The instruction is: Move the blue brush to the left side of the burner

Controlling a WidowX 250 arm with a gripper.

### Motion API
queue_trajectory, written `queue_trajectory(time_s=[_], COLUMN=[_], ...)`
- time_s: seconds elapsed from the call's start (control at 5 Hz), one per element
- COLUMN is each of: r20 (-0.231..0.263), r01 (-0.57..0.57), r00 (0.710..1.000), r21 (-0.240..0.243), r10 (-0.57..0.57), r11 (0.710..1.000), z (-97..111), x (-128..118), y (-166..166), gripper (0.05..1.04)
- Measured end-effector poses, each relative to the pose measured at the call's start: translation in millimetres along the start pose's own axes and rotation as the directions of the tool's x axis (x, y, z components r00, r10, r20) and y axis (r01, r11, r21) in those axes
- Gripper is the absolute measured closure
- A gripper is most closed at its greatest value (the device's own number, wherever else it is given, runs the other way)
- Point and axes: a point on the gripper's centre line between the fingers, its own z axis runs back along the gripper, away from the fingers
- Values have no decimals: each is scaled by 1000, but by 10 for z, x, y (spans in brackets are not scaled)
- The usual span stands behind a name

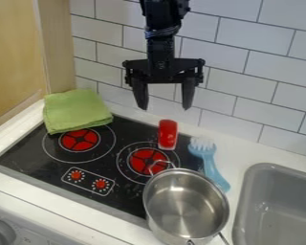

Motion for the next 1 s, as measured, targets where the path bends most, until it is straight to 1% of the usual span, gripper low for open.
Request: queue_trajectory(time_s=[0.2, 0.4, 0.6, 0.8, 1.0], r20=[60, 100, 76, 49, -2], r01=[-8, 10, 90, 95, 131], r00=[998, 995, 993, 994, 991], r21=[-24, -50, -18, -12, 3], r10=[9, -5, -88, -95, -131], r11=[1000, 999, 996, 995, 991], z=[-157, -248, -213, -210, -108], x=[128, 175, 99, 76, 35], y=[-50, 5, 349, 411, 669], gripper=[85, 85, 85, 85, 85])
